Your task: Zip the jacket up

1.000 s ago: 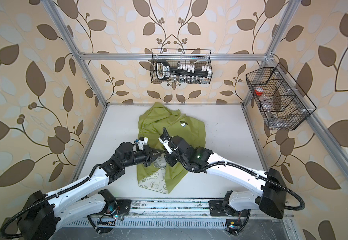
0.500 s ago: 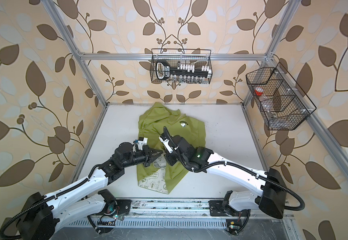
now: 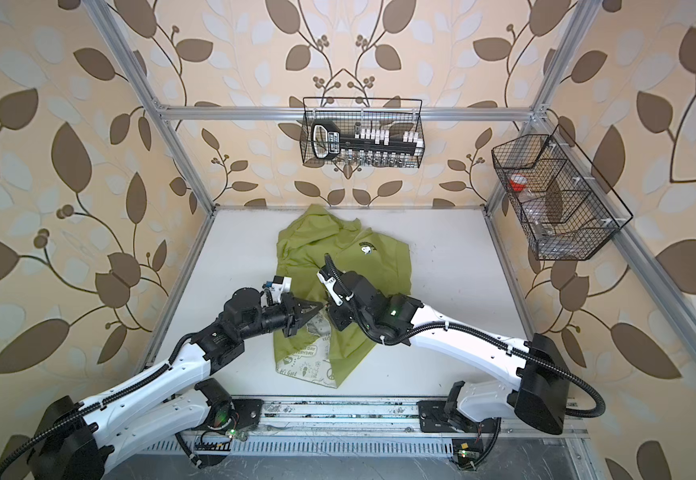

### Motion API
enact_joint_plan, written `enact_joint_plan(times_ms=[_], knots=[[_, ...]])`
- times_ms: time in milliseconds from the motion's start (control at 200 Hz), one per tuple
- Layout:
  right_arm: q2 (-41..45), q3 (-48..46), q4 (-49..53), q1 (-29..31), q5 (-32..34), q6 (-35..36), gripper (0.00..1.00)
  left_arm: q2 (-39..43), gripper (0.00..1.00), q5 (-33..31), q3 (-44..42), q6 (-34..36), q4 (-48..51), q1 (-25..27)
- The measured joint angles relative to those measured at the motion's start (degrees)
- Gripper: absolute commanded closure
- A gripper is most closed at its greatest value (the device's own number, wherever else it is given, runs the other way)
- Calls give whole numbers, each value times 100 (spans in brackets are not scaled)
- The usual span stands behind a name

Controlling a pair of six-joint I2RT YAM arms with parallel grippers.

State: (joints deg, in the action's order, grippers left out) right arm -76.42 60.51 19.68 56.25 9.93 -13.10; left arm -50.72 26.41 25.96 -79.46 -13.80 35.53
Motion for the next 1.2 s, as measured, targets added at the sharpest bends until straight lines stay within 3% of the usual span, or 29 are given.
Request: enact_joint_plan(times_ms=[1199], knots=[[-142,-63,-254,-254,229,-105,100,723,100,-450,-94,555,1381,0]])
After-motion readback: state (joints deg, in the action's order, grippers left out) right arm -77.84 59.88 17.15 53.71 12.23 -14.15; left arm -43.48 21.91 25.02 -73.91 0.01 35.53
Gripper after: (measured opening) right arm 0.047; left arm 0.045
